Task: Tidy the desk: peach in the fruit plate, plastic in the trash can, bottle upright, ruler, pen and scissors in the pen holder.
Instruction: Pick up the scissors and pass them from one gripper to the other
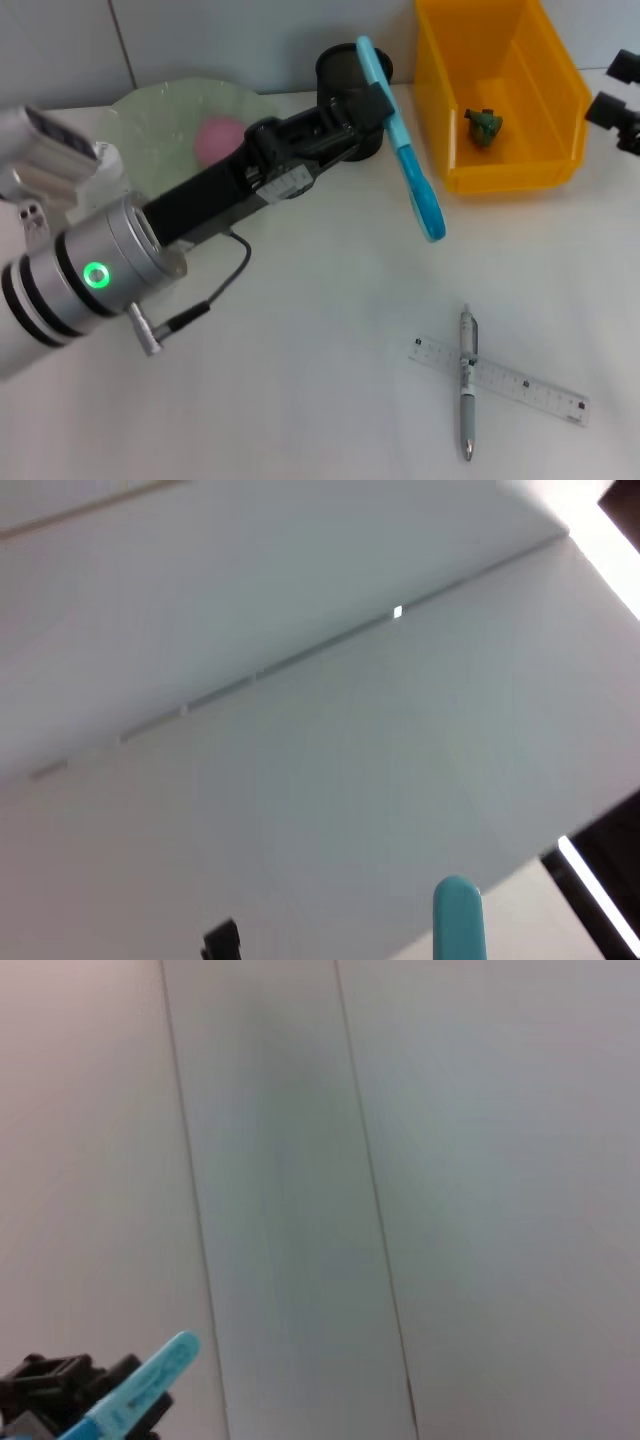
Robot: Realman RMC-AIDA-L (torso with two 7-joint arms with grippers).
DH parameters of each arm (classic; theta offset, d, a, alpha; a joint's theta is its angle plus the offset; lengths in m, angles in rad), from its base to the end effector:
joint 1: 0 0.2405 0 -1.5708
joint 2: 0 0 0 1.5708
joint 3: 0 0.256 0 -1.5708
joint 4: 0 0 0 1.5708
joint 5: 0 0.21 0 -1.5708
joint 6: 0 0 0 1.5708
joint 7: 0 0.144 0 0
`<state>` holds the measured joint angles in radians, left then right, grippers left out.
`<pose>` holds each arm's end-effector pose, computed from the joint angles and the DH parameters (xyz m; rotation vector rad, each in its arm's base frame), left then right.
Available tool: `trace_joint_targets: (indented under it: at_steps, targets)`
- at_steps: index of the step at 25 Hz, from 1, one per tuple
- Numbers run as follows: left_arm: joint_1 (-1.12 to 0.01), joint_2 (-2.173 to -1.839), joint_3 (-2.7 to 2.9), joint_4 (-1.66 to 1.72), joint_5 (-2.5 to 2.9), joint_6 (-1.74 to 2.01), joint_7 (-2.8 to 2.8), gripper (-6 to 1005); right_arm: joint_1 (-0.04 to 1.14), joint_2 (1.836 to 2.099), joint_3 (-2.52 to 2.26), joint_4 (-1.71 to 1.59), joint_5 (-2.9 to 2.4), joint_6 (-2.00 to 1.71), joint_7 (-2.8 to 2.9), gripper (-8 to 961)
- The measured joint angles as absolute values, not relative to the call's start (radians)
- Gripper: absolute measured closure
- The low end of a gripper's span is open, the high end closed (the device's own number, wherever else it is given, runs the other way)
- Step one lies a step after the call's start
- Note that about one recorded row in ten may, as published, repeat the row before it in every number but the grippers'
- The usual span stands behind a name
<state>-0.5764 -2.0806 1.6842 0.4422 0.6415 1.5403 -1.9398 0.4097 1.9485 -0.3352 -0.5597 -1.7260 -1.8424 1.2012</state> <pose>-0.1481 0.3169 -0.0490 2.0023 1.3326 1.4220 0.2987 0.2969 0.1103 -2.2629 0.4065 1.1523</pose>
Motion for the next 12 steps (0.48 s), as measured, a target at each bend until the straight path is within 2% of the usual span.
trace_joint_targets:
  at_steps: [3,4,8,12]
  targets:
    - [-0.576,-2.081,1.684,0.442,0.641,1.540,-1.940,774,0.410,1.967,-0.337,-0.540,-1.726,-1.840,1.136,288]
    - [-0.524,-2.080,1.920,0.454,0.354,1.468,-1.812,774,0.410,1.971,-0.337,-0.529,-1.726,-1.837,1.108,288]
    - [-0.476,-2.080,2.141,0.491,0.089,1.376,-1.674,773,0.413,1.985,-0.338,-0.507,-1.727,-1.826,1.037,289]
    - [-0.454,-2.080,2.258,0.537,-0.053,1.330,-1.596,772,0.410,2.017,-0.345,-0.496,-1.733,-1.814,0.936,290]
